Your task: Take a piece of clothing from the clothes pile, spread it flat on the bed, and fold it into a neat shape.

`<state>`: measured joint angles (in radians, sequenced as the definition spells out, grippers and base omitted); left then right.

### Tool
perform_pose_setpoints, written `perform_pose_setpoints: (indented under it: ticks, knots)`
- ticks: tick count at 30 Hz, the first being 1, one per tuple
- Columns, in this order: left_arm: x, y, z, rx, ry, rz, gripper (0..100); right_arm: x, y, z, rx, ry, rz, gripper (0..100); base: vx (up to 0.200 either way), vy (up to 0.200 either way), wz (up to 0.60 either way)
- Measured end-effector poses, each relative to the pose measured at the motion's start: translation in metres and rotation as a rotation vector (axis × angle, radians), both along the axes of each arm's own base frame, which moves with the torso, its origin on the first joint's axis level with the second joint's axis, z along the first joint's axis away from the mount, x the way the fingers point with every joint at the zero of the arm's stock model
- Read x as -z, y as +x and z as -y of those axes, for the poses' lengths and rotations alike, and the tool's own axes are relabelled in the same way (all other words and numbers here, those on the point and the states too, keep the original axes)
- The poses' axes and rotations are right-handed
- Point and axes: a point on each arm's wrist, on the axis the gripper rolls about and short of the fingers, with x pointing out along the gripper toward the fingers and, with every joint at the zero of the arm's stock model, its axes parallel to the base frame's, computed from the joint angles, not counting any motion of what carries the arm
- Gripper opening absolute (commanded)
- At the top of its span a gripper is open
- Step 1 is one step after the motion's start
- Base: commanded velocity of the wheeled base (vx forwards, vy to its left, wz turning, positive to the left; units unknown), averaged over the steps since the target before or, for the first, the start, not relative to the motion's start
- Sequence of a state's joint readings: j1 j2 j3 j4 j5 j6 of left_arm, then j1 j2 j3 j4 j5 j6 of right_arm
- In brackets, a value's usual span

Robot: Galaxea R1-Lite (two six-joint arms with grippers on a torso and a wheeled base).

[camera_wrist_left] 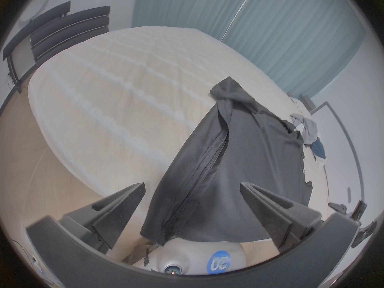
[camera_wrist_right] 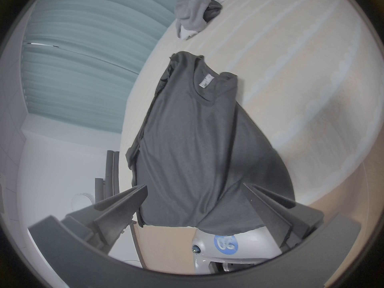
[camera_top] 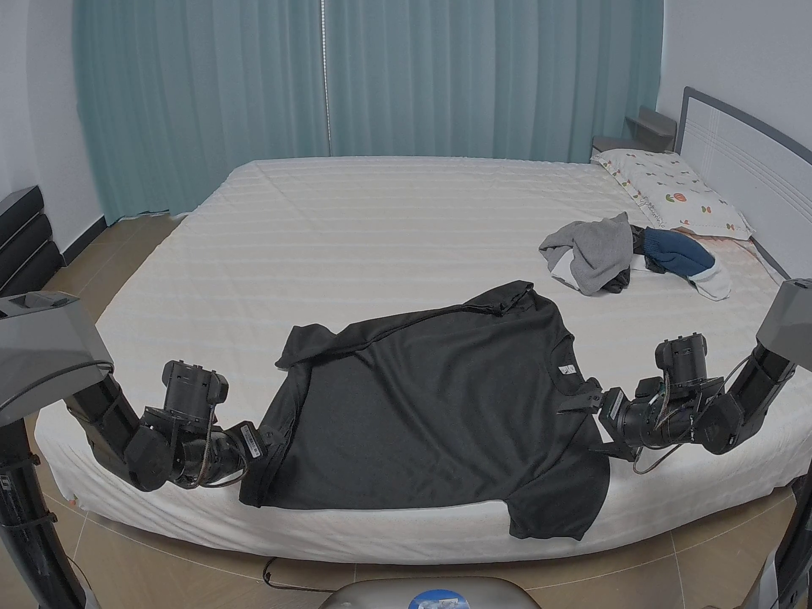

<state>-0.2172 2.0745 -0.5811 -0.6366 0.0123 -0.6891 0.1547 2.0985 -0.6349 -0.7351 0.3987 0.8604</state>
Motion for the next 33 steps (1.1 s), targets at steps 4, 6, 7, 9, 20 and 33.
perform_pose_setpoints:
  ticks: [4,6,7,9,20,33]
  knots:
    - [-0.002,0.003,-0.001,-0.002,-0.015,0.011,100,0.001,0.001,-0.001,0.017,0.021,0.002,100,0.0,0.15,0.0]
    - [-0.002,0.004,-0.001,0.004,-0.026,0.012,100,0.001,0.001,-0.001,0.021,0.023,0.002,100,0.0,0.0,0.0]
    - [-0.003,0.004,-0.002,0.004,-0.03,0.013,100,0.001,0.001,-0.001,0.021,0.024,0.002,100,0.0,0.0,0.0]
    - [-0.002,0.005,-0.002,0.006,-0.035,0.012,100,0.001,0.001,-0.002,0.02,0.024,0.003,100,0.0,0.0,0.0]
    - [-0.005,0.012,-0.003,-0.024,-0.068,0.024,100,-0.002,0.004,-0.002,0.022,0.027,0.036,100,0.127,0.0,0.0]
    - [-0.002,0.013,0.0,-0.02,-0.079,0.02,100,-0.001,0.003,-0.003,0.021,0.03,0.052,100,0.108,0.0,0.0]
